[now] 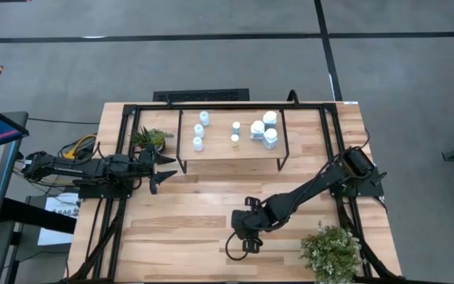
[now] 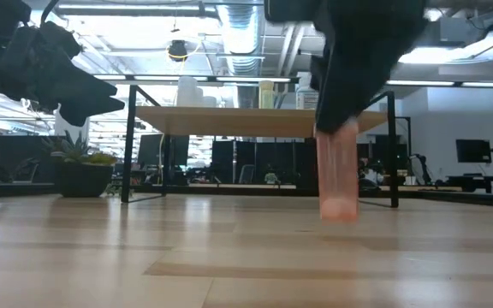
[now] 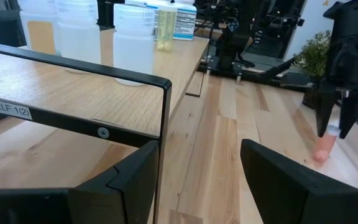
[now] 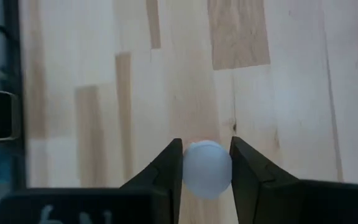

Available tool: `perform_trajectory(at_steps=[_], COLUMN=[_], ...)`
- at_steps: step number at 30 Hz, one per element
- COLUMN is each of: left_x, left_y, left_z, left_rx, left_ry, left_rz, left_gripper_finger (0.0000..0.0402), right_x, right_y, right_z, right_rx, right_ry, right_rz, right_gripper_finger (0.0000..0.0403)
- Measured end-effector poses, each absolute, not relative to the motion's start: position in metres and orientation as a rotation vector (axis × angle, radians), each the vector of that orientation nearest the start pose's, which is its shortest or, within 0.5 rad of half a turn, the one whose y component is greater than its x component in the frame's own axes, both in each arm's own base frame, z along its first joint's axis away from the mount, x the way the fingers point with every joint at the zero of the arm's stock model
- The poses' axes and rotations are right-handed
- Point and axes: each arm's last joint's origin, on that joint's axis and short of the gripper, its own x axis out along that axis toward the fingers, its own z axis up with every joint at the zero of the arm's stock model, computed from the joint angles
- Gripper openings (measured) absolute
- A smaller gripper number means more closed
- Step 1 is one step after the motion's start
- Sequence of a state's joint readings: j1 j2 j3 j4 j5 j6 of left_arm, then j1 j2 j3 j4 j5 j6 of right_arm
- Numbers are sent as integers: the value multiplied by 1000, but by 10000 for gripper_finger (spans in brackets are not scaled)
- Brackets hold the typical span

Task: Pick and place medicine bottles onto shelf by color
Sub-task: Put the pink pill bottle on the shelf

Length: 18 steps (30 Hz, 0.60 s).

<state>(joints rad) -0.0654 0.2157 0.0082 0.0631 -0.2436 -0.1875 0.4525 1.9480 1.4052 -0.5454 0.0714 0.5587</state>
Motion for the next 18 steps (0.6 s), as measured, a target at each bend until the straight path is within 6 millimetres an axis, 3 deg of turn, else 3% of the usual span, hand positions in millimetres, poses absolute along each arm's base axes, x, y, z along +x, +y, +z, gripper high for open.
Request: perform_trajectory(at_steps=[3,8,14,18], left_x=[109,109,109,109], left_y=[0,0,0,0], left_z=[154,154,154,154], left_rx=[-164,-164,-164,-164], left_ry=[126,126,126,126], left_rz=[191,191,192,194], left_gripper_finger=[215,215,215,215], right_x=[364,370,380,386], right_y=[170,152,110,75], right_z=[207,258,317,338], right_rx=[245,227,166,156], right_ry=[1104,1096,1073,1041], right_rz=[30,16,-11,-53], right_gripper_finger=[105,107,105,104])
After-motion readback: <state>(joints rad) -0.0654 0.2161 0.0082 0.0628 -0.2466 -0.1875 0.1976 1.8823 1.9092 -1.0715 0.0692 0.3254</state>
